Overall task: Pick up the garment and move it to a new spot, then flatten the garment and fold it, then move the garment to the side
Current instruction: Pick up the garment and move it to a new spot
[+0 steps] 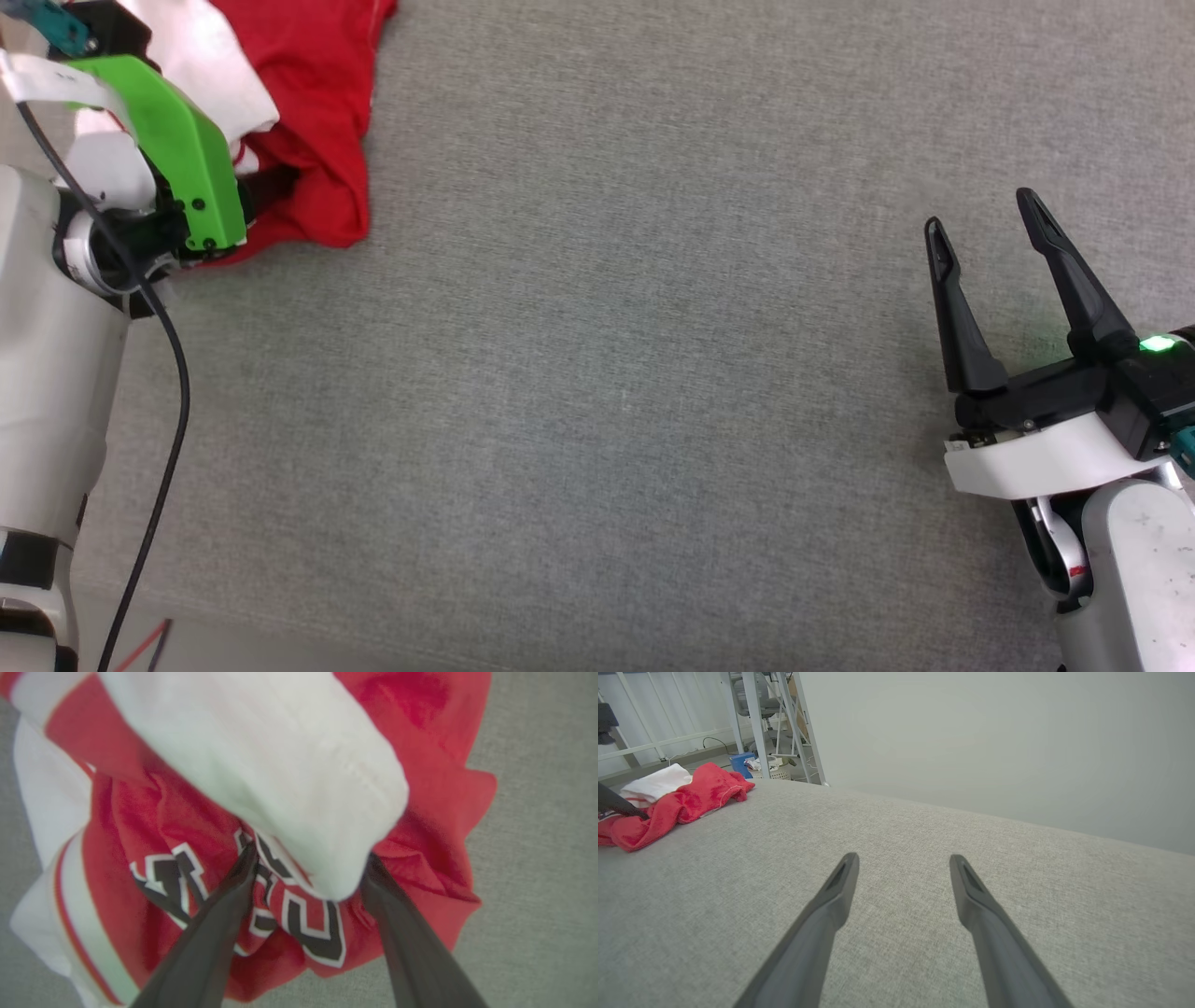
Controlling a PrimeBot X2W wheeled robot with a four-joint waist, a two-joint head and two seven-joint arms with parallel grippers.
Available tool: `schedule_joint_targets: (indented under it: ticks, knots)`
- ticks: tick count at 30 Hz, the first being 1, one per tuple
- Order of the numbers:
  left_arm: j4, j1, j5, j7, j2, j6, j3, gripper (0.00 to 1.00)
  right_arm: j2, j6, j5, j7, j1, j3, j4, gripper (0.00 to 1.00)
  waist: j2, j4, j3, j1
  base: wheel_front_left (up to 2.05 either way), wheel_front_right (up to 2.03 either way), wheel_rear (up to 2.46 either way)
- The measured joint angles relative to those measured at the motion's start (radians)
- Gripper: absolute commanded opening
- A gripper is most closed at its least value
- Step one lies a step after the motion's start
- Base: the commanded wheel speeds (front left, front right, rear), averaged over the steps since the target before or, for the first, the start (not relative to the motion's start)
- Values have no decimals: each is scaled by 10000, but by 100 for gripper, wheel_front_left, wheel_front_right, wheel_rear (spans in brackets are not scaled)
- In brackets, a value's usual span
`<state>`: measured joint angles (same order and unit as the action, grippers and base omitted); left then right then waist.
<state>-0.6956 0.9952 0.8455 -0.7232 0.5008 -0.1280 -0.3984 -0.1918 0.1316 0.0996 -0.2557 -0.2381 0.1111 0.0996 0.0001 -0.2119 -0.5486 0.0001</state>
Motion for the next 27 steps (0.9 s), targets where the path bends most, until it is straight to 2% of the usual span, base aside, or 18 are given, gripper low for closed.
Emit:
schedule_joint_targets:
  ticks: [7, 8, 9, 12, 16, 19, 24, 27]
  knots:
    - [-589, 250, 27, -82, 249, -2, -813, 100, 92, 0, 2, 0, -14, -6, -155, 100, 1, 358, -260, -1, 0, 0, 0]
    - [-594, 267, 23, 8, 290, -2, -968, 36, 109, 0, 2, 0, -14, -8, -194, 100, 1, 368, -236, -1, 0, 0, 0]
    - [-504, 294, -65, 1072, 422, -10, -1532, 0, 207, 0, 19, 0, -13, -4, -280, 100, 0, 351, -19, -1, 0, 0, 0]
    - [-311, 285, -61, 1931, 500, -10, -1894, 0, 274, 0, 61, 0, 11, -27, -328, 100, 0, 304, 278, 0, 0, 0, 0]
    - [184, 445, -454, 3379, 905, -10, -2318, 0, 424, 0, 111, 0, 186, -105, -382, 100, -1, 233, 787, -1, 0, 0, 0]
    - [683, 688, -732, 3983, 1074, -10, -2773, 0, 566, 0, 130, 0, 422, -150, -443, 100, -1, 183, 1207, -1, 0, 0, 0]
    - [2272, 1073, -1248, 4472, 1068, -10, -4017, 0, 884, 0, 188, 0, 636, -159, -489, 100, -1, 199, 2115, -1, 0, 0, 0]
    - [2878, 1144, -1398, 4598, 805, -10, -4433, 0, 1016, 0, 198, 0, 685, -270, -464, 100, -1, 367, 2373, -1, 0, 0, 0]
